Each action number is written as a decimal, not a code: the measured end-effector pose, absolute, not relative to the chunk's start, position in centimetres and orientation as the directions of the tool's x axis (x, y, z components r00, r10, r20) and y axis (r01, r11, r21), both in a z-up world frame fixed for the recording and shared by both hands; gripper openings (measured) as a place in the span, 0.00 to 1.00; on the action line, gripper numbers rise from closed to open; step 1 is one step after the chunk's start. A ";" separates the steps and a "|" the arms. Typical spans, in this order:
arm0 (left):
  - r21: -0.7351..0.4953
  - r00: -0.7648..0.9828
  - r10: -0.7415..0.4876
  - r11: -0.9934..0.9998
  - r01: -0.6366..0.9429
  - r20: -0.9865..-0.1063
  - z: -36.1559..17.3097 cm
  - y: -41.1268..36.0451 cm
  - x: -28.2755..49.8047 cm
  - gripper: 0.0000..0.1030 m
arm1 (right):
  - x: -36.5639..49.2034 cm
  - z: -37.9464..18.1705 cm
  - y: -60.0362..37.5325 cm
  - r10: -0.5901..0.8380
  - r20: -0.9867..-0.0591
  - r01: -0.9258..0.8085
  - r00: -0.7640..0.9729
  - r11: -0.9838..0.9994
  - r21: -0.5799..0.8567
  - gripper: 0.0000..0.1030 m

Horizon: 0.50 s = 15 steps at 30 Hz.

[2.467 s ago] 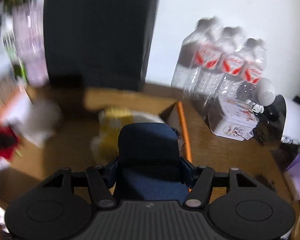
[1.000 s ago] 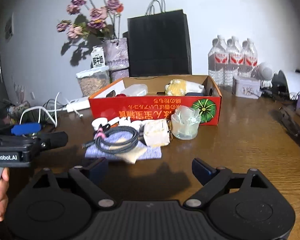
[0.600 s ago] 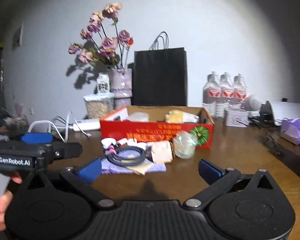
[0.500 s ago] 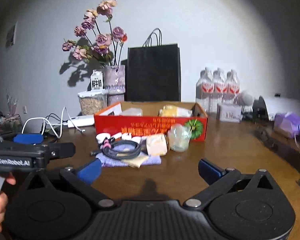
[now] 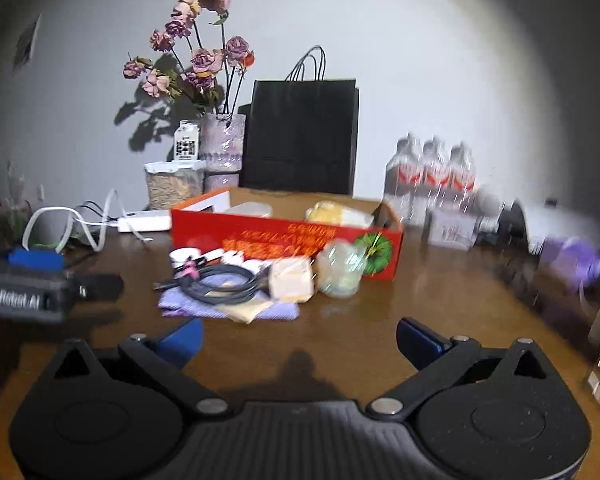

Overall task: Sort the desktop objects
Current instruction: 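Grasp the black cable with the left tool while the right tool grasps the clear plastic bag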

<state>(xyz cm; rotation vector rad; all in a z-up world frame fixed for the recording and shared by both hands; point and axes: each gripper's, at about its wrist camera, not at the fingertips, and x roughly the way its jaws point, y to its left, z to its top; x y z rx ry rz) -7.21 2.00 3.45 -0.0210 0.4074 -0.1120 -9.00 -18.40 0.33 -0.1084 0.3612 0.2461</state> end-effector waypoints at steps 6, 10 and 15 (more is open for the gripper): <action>-0.057 0.902 -0.089 0.996 0.071 -0.423 4.2 2.5 -0.7 0.98 | -3.7 1.4 -18.0 0.213 -0.412 -0.268 0.886 0.960 -0.080 1.00; -0.097 0.840 -0.152 0.988 0.119 -0.521 3.9 2.3 4.1 0.67 | 0.9 1.9 -18.1 0.185 -0.433 -0.239 0.882 0.968 -0.074 0.98; -0.109 0.773 -0.176 0.984 0.138 -0.609 2.5 2.1 7.8 0.42 | 7.3 1.9 -18.8 0.214 -0.492 -0.224 0.844 0.974 0.040 0.80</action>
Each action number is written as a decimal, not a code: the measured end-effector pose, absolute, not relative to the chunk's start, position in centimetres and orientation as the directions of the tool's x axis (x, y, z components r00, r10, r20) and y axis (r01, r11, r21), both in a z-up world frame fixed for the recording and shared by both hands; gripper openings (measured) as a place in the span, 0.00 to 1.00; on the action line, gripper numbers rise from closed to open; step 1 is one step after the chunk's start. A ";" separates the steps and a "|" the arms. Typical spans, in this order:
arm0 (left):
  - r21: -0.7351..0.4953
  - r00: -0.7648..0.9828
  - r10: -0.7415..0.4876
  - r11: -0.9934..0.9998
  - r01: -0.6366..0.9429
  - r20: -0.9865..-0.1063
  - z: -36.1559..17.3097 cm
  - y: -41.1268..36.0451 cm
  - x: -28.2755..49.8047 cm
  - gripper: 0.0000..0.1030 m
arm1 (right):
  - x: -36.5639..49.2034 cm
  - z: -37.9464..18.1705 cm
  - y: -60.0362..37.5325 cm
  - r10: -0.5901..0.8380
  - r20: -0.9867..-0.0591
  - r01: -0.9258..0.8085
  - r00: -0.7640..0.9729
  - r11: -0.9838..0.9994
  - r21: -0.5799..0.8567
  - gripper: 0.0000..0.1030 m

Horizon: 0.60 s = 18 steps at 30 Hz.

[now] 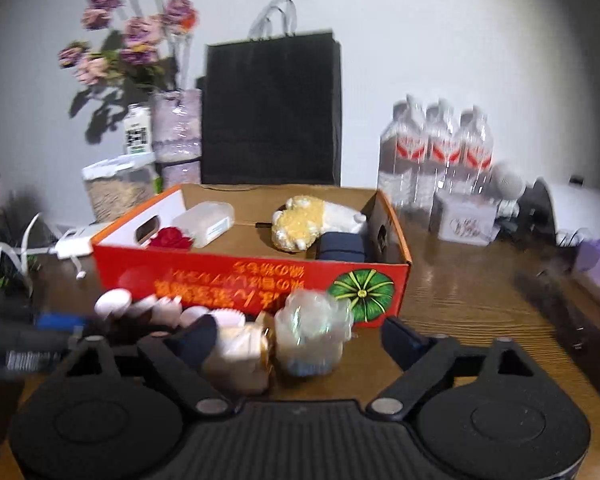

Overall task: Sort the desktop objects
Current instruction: 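Grasp the black cable with the left tool while the right tool grasps the clear plastic bag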

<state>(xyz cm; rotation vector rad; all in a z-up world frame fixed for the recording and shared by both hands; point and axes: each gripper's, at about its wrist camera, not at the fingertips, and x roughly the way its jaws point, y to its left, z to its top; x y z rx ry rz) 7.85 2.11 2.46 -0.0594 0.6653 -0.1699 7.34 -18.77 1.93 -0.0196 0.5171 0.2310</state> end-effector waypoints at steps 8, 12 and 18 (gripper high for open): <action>-0.121 0.743 -0.201 0.980 0.161 -0.639 1.5 2.6 8.7 0.22 | 13.0 -0.7 -19.2 0.194 -0.585 -0.143 0.788 0.981 0.133 0.30; -0.133 0.787 -0.220 0.976 0.175 -0.577 3.0 2.6 7.4 0.18 | 11.6 0.1 -20.0 0.202 -0.544 -0.134 0.814 0.978 0.162 0.25; -0.176 0.851 -0.258 0.964 0.197 -0.458 7.4 3.0 4.0 0.18 | 5.4 4.4 -21.8 0.216 -0.440 -0.170 0.872 0.975 0.142 0.25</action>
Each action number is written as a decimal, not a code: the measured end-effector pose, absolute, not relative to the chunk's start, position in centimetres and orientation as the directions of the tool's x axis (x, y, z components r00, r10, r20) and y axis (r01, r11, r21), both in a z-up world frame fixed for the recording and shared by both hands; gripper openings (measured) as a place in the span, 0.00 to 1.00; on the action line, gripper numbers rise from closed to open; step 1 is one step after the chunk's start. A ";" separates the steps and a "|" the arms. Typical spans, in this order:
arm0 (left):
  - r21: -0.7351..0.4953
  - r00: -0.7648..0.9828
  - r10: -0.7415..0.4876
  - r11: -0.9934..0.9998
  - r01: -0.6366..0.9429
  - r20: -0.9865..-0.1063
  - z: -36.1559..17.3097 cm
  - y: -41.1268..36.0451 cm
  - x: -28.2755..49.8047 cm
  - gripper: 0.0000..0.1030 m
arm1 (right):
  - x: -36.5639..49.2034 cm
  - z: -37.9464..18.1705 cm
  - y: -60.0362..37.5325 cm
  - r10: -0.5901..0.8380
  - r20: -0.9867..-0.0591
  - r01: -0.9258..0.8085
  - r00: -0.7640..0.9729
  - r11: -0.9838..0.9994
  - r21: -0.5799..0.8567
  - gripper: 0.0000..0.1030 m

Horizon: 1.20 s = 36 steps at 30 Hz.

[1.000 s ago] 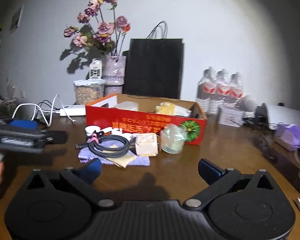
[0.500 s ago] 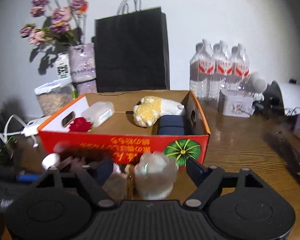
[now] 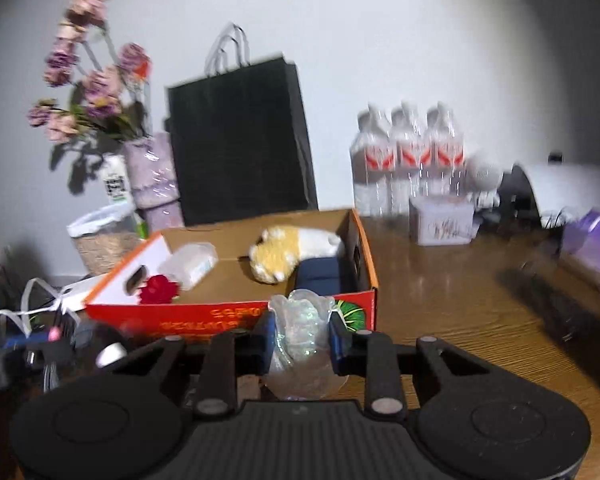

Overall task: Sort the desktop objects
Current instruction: 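Grasp the black cable with the left tool while the right tool grasps the clear plastic bag, then carry the cable and plastic bag into the cardboard box and open both tools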

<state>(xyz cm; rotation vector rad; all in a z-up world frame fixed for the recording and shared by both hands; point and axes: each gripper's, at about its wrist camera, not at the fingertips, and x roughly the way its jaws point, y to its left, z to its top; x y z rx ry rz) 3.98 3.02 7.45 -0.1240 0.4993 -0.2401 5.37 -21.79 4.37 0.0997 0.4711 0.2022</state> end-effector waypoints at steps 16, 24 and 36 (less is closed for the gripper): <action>-0.300 0.764 -0.375 0.921 0.246 -0.524 4.1 3.2 -5.8 0.18 | -6.6 0.3 -20.0 0.305 -0.576 -0.284 0.759 0.950 0.130 0.33; -0.166 0.740 -0.293 0.956 0.242 -0.605 1.8 2.1 -7.7 0.20 | -8.7 -0.2 -21.1 0.281 -0.576 -0.245 0.768 0.959 0.140 0.51; 0.030 0.749 -0.158 0.973 0.230 -0.643 0.5 0.6 -6.5 0.53 | -8.3 -1.0 -18.3 0.204 -0.575 -0.261 0.793 0.965 -0.019 0.29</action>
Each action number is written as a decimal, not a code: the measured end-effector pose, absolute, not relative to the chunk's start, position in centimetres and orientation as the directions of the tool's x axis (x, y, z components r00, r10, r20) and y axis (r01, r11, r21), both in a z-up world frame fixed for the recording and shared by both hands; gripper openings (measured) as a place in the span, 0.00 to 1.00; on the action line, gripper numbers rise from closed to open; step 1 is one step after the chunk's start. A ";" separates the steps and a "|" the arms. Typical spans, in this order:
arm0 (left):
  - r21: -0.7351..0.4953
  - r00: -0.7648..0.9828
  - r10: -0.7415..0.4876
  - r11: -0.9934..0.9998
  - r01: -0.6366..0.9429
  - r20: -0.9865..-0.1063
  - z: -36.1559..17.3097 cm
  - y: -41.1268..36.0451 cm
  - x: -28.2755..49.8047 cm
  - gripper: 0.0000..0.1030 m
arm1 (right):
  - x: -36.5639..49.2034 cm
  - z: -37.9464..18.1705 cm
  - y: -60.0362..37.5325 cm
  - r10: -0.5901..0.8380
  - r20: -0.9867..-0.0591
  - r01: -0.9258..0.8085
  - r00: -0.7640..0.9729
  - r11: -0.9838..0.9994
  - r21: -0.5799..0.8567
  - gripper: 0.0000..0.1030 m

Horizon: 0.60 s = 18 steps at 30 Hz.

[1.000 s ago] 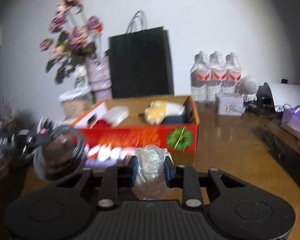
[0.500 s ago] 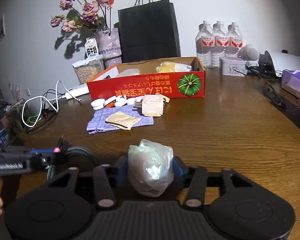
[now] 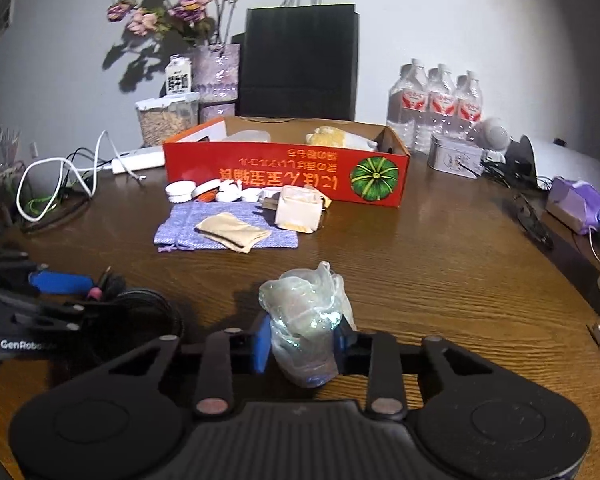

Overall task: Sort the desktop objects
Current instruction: 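Carry the cable and plastic bag into the cardboard box and open both tools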

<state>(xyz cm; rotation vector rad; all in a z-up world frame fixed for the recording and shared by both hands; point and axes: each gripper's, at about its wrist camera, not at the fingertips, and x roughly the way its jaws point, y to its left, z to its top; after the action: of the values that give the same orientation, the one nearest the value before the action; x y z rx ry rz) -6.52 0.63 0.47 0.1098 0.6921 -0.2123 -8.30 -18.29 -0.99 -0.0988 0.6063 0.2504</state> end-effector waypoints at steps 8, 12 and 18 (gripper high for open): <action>0.053 0.770 -0.170 0.965 0.255 -0.615 1.3 -0.5 -7.4 0.20 | -8.0 0.0 -20.6 0.183 -0.520 -0.163 0.834 0.983 0.084 0.23; -0.011 0.813 -0.199 0.973 0.231 -0.547 3.9 0.6 -7.7 0.17 | -8.0 1.6 -22.5 0.166 -0.475 -0.127 0.864 0.985 0.113 0.23; -0.101 0.849 -0.231 0.973 0.209 -0.475 7.2 2.9 -6.4 0.17 | -6.3 4.0 -23.3 0.150 -0.406 -0.105 0.902 0.986 0.130 0.23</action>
<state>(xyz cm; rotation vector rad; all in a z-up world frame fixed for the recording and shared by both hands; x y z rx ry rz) -6.41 2.87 7.19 -0.0459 0.5058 -0.2318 -6.34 -23.28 3.95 0.1064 0.4274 0.1323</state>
